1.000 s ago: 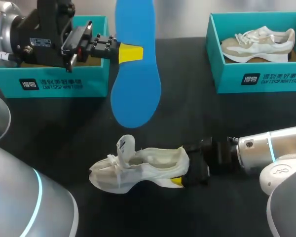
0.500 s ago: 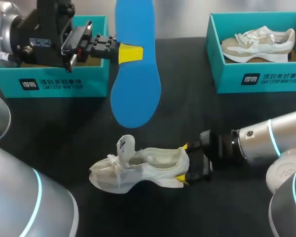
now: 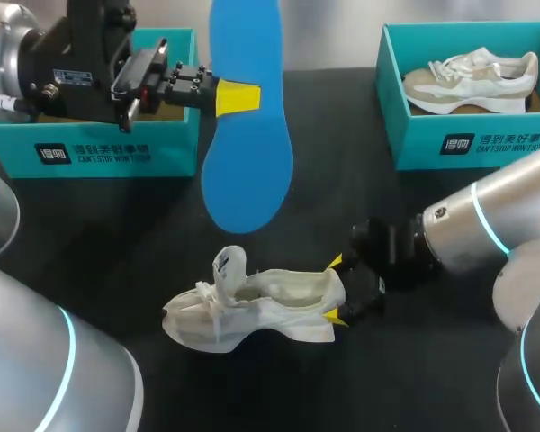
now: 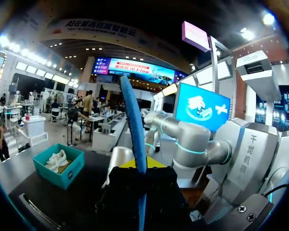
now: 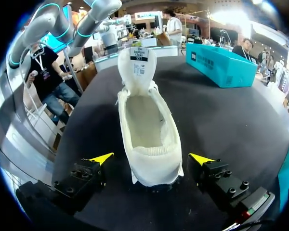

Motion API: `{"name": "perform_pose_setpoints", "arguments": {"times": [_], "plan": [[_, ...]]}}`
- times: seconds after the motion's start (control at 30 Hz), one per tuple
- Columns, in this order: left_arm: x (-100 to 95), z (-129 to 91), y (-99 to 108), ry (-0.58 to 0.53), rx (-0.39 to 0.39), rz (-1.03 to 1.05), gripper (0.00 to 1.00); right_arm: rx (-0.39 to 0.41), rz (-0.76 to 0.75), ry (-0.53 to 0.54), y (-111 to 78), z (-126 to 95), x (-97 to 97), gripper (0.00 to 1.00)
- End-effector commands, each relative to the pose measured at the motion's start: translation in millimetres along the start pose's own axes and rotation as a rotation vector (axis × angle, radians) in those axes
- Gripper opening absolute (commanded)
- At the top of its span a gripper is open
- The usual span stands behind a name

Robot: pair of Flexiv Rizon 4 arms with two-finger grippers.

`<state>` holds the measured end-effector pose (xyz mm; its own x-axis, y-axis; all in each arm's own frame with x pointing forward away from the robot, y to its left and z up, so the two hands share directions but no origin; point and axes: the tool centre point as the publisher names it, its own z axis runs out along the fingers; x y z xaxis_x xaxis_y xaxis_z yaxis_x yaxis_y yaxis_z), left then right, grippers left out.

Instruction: Take the shoe out of the shoebox, open the shoe tongue, remove and reinsert the insole, then place the shoe into the shoebox

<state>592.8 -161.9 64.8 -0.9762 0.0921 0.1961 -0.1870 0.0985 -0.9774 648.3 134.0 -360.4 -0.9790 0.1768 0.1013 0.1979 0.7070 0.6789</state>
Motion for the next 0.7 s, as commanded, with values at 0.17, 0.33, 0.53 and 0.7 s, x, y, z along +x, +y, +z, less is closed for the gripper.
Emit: {"name": "perform_pose_setpoints", "arguments": {"times": [0.17,0.33,0.53,0.7], "plan": [[-1.8,1.2,-0.4,0.002,-0.004,0.001,0.00,0.531,0.009,-0.005,10.9,-9.9,3.4,1.00],[-1.8,1.2,-0.4,0.002,-0.004,0.001,0.00,0.620,0.033,-0.010,12.5,-11.4,2.9,1.00],[-1.8,1.2,-0.4,0.002,-0.004,0.001,0.00,0.674,0.049,-0.021,15.8,-12.7,4.7,1.00],[-1.8,1.2,-0.4,0.002,-0.004,0.001,0.00,0.720,0.050,-0.026,20.0,-12.2,6.7,1.00]]}}
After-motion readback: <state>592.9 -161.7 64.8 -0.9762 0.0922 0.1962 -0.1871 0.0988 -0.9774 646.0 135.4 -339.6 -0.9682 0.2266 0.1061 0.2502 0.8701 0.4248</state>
